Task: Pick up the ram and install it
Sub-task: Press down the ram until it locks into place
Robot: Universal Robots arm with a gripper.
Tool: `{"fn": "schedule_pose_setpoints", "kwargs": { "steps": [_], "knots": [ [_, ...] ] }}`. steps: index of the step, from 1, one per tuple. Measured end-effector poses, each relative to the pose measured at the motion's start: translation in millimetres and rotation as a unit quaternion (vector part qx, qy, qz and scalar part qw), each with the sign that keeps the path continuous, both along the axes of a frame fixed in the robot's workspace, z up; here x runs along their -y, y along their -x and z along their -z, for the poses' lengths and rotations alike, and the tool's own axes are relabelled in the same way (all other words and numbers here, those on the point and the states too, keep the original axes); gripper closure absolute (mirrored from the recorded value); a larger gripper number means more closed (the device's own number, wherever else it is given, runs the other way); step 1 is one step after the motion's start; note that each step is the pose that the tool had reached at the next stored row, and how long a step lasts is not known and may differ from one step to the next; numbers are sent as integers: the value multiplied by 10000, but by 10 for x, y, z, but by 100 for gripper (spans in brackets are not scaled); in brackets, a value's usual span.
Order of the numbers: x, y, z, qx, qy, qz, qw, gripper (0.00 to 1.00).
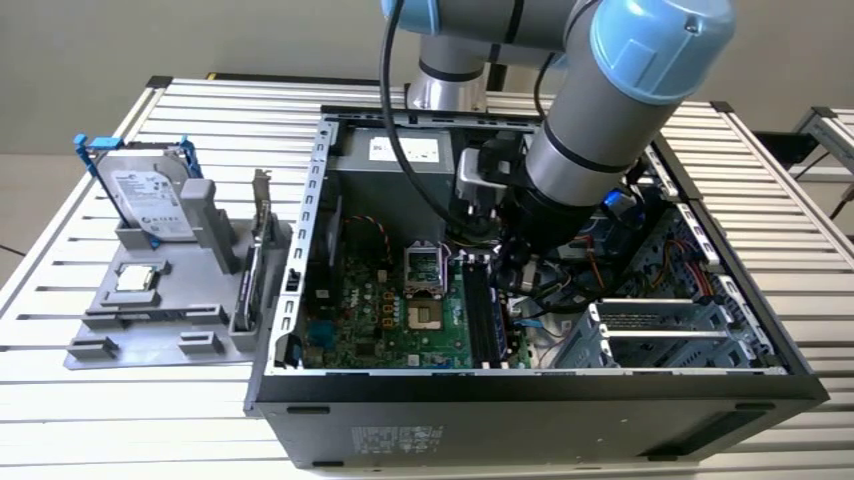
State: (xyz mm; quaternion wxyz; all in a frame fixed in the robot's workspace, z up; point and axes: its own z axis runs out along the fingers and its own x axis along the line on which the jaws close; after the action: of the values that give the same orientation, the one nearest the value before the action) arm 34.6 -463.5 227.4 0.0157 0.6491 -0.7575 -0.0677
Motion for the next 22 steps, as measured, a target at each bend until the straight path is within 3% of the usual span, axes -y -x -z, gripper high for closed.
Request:
{"fn": "schedule_pose_setpoints", "kwargs": {
  "steps": [5,9,13,22],
  "knots": [
    [0,-1,-5,4,42,-276,9996,100],
    [0,0,-7,31,75,-455,9989,100],
    [-1,-1,2,43,74,-473,9988,100],
    [0,0,98,44,80,-473,9988,100]
  ]
}}
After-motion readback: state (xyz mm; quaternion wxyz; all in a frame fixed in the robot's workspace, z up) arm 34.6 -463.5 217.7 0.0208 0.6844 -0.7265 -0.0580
